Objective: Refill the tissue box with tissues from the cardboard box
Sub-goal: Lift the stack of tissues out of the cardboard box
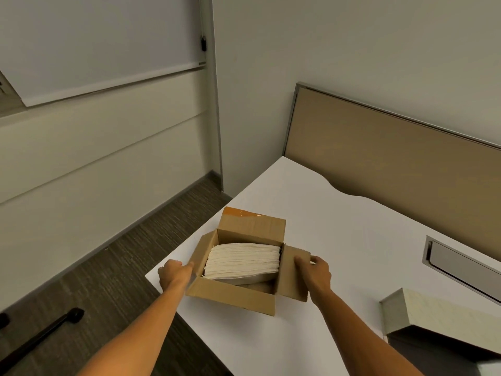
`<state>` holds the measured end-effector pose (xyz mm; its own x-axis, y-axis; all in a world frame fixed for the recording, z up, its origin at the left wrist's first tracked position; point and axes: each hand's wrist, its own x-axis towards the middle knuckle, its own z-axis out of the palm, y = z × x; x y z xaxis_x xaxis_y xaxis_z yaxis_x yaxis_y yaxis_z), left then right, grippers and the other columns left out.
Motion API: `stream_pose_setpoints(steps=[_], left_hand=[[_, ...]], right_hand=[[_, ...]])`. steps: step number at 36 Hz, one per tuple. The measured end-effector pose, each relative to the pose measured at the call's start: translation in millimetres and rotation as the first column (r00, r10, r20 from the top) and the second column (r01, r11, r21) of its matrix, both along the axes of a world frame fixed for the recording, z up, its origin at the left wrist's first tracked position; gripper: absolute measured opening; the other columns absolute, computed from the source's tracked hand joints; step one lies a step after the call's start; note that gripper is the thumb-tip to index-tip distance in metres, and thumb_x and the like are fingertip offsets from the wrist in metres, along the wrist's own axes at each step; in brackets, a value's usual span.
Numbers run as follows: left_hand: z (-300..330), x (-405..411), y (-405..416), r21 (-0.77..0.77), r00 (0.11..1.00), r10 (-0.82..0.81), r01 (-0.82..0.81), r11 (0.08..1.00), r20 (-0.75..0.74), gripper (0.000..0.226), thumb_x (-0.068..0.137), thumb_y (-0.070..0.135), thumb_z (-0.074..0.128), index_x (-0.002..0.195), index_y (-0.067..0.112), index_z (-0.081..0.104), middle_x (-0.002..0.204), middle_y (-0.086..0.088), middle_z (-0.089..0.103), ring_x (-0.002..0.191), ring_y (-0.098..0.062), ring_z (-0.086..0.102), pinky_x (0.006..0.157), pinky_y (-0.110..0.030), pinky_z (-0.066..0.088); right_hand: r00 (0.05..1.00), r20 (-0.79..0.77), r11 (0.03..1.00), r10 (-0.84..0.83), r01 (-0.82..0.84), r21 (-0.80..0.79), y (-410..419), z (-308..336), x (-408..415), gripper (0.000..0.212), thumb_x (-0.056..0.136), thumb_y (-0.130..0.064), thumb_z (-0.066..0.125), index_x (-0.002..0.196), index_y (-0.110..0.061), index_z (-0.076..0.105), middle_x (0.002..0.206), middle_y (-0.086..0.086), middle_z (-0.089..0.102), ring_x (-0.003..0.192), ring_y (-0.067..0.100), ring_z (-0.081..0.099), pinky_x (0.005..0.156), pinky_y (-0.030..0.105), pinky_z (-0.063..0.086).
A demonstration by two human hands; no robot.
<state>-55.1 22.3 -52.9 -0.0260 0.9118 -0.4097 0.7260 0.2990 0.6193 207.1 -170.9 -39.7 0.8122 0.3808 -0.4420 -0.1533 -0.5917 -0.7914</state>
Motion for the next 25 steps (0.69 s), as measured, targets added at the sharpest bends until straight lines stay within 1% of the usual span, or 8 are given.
stream_pose_setpoints(steps=[4,8,11,13,16,19,23,25], left_hand=[[7,3,-6,0.094,0.998,-0.047,0.042,0.995,0.045,0.024,0.091,0.009,0.065,0.114,-0.001,0.066,0.120,-0.022,0.065,0.113,-0.038,0.059,0.094,-0.046,0.049],[9,0,-10,0.272,0.978,-0.186,0.155,0.950,0.093,0.022,0.090,-0.006,0.059,0.106,0.006,0.067,0.108,-0.012,0.064,0.104,-0.030,0.062,0.083,-0.036,0.053],[13,0,-7,0.421,0.935,-0.354,0.322,0.848,-0.002,0.028,0.088,-0.009,0.058,0.106,0.011,0.067,0.111,-0.006,0.060,0.105,-0.023,0.058,0.083,-0.032,0.052],[17,6,-2,0.497,0.862,-0.484,0.488,0.718,-0.148,0.027,0.088,-0.005,0.060,0.108,0.012,0.068,0.113,-0.004,0.060,0.106,-0.022,0.054,0.086,-0.034,0.051],[23,19,3,0.481,0.704,-0.655,0.690,0.541,-0.274,0.026,0.089,0.011,0.066,0.114,0.020,0.064,0.118,0.002,0.060,0.109,-0.016,0.053,0.091,-0.030,0.048],[24,35,4,0.375,0.549,-0.779,0.820,0.433,-0.301,0.053,0.084,0.039,0.071,0.132,0.030,0.049,0.135,0.007,0.050,0.123,-0.015,0.047,0.100,-0.028,0.040],[18,52,8,0.180,0.305,-0.755,0.952,0.247,-0.580,0.104,0.063,0.078,0.061,0.146,0.025,0.029,0.151,0.001,0.037,0.136,-0.019,0.032,0.116,-0.044,0.021],[16,59,10,0.110,0.179,-0.701,0.984,0.143,-0.691,0.112,0.059,0.086,0.053,0.146,0.019,0.028,0.148,-0.004,0.040,0.137,-0.023,0.032,0.119,-0.056,0.005]], right_hand=[[0.999,-0.023,0.999,0.023,-0.024,-0.035,-1,-9,-6,0.068,0.089,-0.040,0.072,0.145,-0.011,0.045,0.134,0.015,0.062,0.118,0.036,0.061,0.101,0.053,0.053],[1.000,0.015,0.999,0.015,-0.014,-0.031,6,-17,-13,0.061,0.094,-0.034,0.068,0.145,-0.012,0.044,0.141,0.014,0.057,0.124,0.035,0.058,0.105,0.047,0.049],[0.993,0.121,1.000,0.004,-0.007,0.023,10,-15,-17,0.061,0.096,-0.026,0.064,0.149,-0.016,0.036,0.146,0.014,0.052,0.130,0.035,0.052,0.109,0.050,0.044],[0.962,0.270,0.999,0.031,-0.019,-0.049,14,-9,-18,0.071,0.090,-0.024,0.068,0.151,-0.018,0.032,0.147,0.013,0.050,0.134,0.037,0.047,0.111,0.054,0.041],[0.825,0.529,0.976,0.198,-0.115,-0.186,20,1,-21,0.075,0.086,-0.025,0.072,0.151,-0.018,0.034,0.148,0.011,0.049,0.138,0.036,0.040,0.114,0.053,0.036],[0.649,0.651,0.913,0.393,-0.361,-0.192,28,8,-26,0.070,0.091,-0.037,0.066,0.151,-0.022,0.034,0.155,0.005,0.042,0.144,0.030,0.033,0.120,0.050,0.029],[0.372,0.621,0.646,0.690,-0.704,-0.296,48,19,-31,0.083,0.085,-0.057,0.063,0.153,-0.032,0.023,0.161,0.002,0.032,0.149,0.027,0.017,0.121,0.055,0.026],[0.217,0.549,0.494,0.807,-0.756,-0.428,62,19,-32,0.101,0.079,-0.064,0.065,0.156,-0.034,0.007,0.165,0.005,0.024,0.153,0.030,0.005,0.124,0.060,0.011]])
